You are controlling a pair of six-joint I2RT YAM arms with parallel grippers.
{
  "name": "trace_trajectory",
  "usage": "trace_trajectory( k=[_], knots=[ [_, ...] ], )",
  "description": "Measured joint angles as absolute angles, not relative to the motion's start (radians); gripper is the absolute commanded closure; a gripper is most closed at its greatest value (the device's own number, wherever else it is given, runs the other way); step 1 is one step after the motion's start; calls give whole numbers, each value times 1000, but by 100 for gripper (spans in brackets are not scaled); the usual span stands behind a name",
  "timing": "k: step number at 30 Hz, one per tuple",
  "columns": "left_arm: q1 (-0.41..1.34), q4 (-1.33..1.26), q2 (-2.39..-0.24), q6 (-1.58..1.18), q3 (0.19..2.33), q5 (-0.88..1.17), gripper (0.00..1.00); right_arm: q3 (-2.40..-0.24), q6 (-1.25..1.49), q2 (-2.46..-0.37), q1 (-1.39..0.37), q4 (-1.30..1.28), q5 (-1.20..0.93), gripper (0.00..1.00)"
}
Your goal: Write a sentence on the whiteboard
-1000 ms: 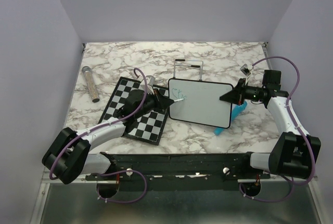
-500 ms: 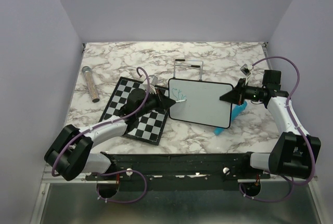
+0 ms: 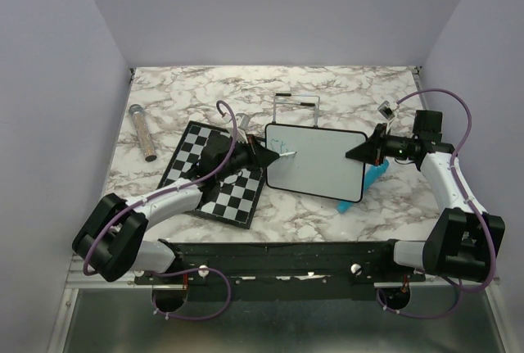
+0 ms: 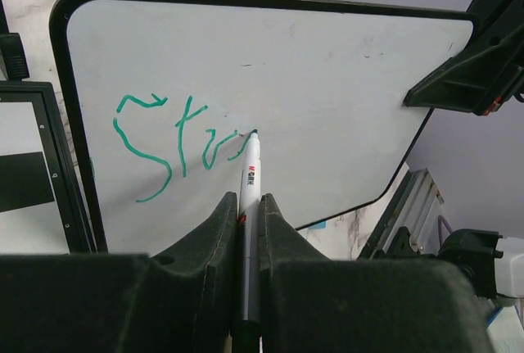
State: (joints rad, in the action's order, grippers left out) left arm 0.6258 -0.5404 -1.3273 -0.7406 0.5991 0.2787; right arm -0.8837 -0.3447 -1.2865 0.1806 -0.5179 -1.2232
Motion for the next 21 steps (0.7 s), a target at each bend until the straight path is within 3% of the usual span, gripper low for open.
trace_trajectory(
  k=[21],
  knots=[
    [626,-489,-1343,-721,599,327,100,-884,-344,-1287,181,-518,-1222,100]
  ],
)
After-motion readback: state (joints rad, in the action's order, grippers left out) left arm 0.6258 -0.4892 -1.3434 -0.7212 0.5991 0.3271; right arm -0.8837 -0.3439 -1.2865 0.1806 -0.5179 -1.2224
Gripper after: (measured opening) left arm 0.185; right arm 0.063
